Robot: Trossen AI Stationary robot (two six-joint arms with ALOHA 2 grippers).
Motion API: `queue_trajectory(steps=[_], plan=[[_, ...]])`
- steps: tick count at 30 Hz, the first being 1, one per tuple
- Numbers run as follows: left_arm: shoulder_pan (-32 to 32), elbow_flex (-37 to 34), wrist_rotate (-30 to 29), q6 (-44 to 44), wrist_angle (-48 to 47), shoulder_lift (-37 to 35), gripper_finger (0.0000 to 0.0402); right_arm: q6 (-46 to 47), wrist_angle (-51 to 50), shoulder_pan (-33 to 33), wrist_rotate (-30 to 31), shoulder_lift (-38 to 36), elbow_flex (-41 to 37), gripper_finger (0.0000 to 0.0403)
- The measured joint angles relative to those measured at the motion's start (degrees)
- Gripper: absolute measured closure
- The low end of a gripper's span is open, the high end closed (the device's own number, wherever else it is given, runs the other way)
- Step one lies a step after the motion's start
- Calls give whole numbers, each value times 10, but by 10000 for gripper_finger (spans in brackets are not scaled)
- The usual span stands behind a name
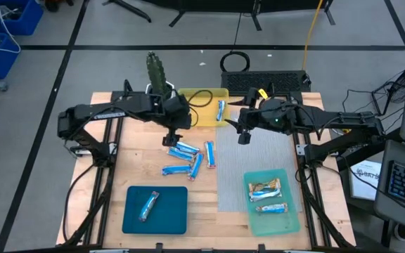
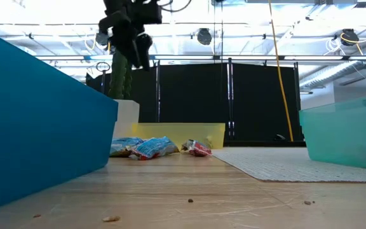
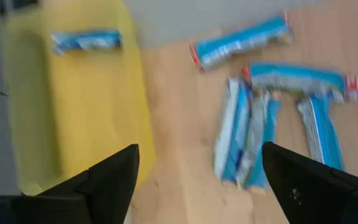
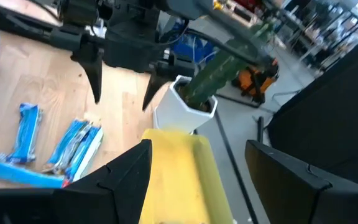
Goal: Pick and place Granola Bars by type
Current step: Put the blue granola bar into the yellow bin
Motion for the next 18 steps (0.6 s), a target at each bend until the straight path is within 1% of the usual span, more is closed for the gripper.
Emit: queue_trajectory(steps=[3,8,18], plan=[[0,-1,0,-4,-30,17,51,11,-13,0,0,0,0,151],[-5,-30,3,-1,-26,29,51,15,-13,0,0,0,-5,151],[-10,-118,4,30,84,29,56,37,-13,0,0,0,-23,151]])
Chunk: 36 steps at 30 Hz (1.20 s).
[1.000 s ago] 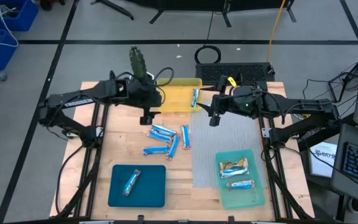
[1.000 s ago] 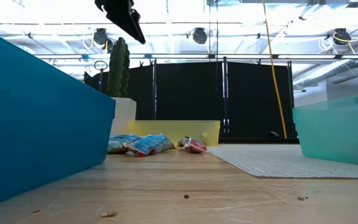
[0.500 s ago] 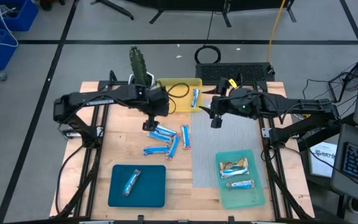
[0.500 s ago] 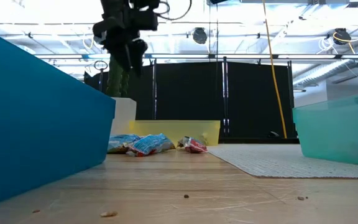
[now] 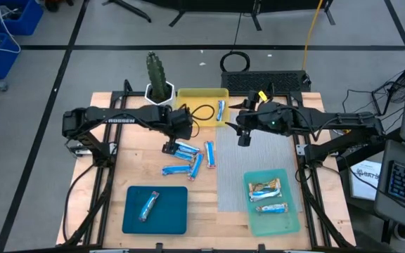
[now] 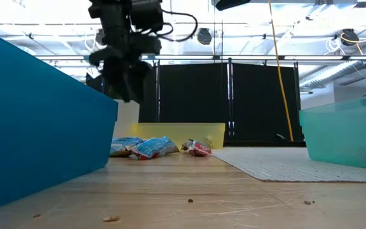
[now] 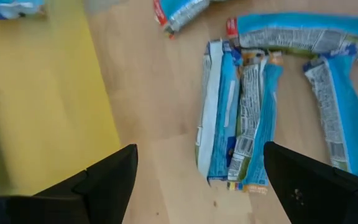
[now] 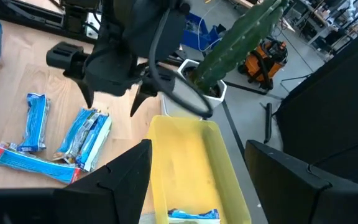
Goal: Pick and place Granola Bars by type
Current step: Put the blue granola bar into the yellow bin
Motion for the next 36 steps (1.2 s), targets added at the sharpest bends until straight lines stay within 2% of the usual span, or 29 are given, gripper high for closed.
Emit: queue_trajectory(steps=[7,15,22,36], plan=[[1,-66,0,1,34,0,61,10,0,3,0,0,-4,151],[1,-118,-4,-13,117,0,74,10,1,6,0,0,-3,151],[10,-121,-2,-7,166,7,85,10,9,13,0,0,-4,151],[8,-121,1,-14,162,79,81,10,9,13,0,0,-3,151]])
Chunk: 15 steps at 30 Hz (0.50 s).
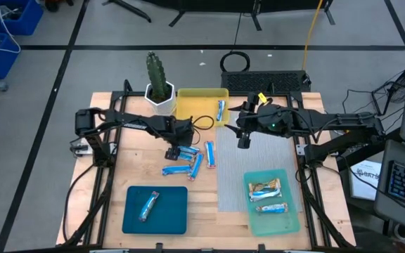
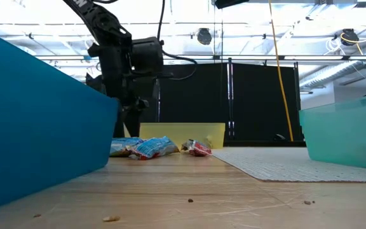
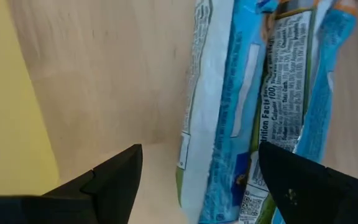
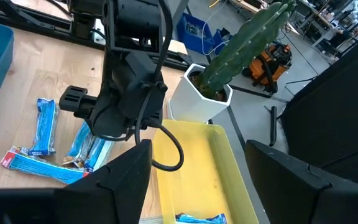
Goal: Pick and place Granola Bars by type
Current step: Put the blue granola bar into the yellow bin
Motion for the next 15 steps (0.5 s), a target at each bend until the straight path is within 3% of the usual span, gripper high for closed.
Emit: queue_trajectory(steps=[8,15], plan=[[0,0,22,0,20,6,97,0,0,0,0,0,0,151],[0,0,30,3,21,6,146,-2,1,0,0,0,0,151]])
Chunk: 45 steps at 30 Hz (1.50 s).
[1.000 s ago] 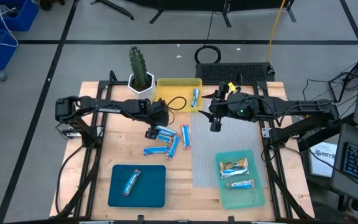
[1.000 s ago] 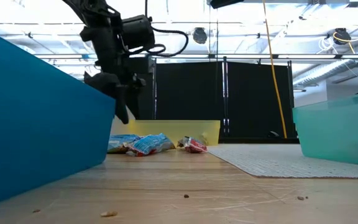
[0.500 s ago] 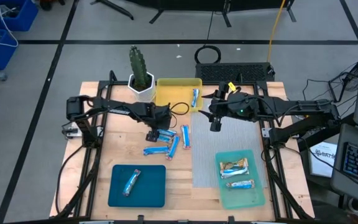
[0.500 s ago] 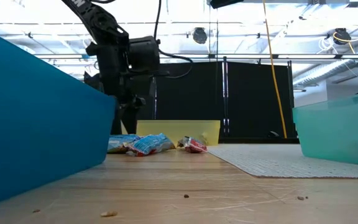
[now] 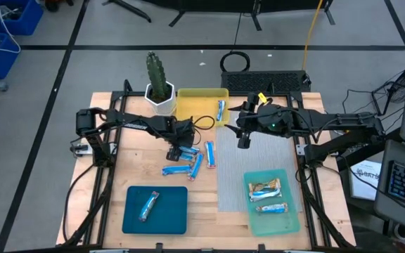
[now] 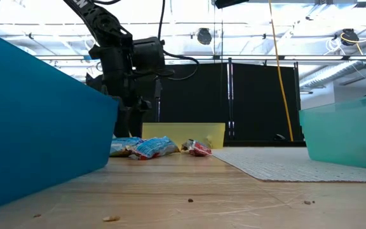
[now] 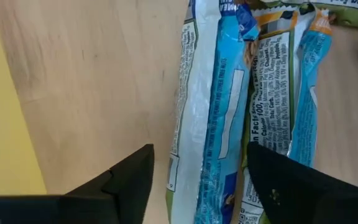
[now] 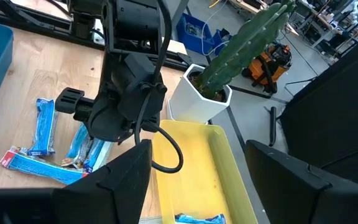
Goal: Pick and place Granola Bars by type
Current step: Put the blue granola bar into the yellow bin
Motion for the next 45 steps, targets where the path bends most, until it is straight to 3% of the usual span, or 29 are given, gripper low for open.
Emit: queue_trajectory(steps=[9,24,45], plan=[[0,0,31,0,0,0,191,-11,11,0,0,0,0,151],[-1,3,32,-44,10,42,210,-13,12,0,0,0,0,151],[5,25,48,-74,-34,32,334,-20,12,0,0,0,0,151]])
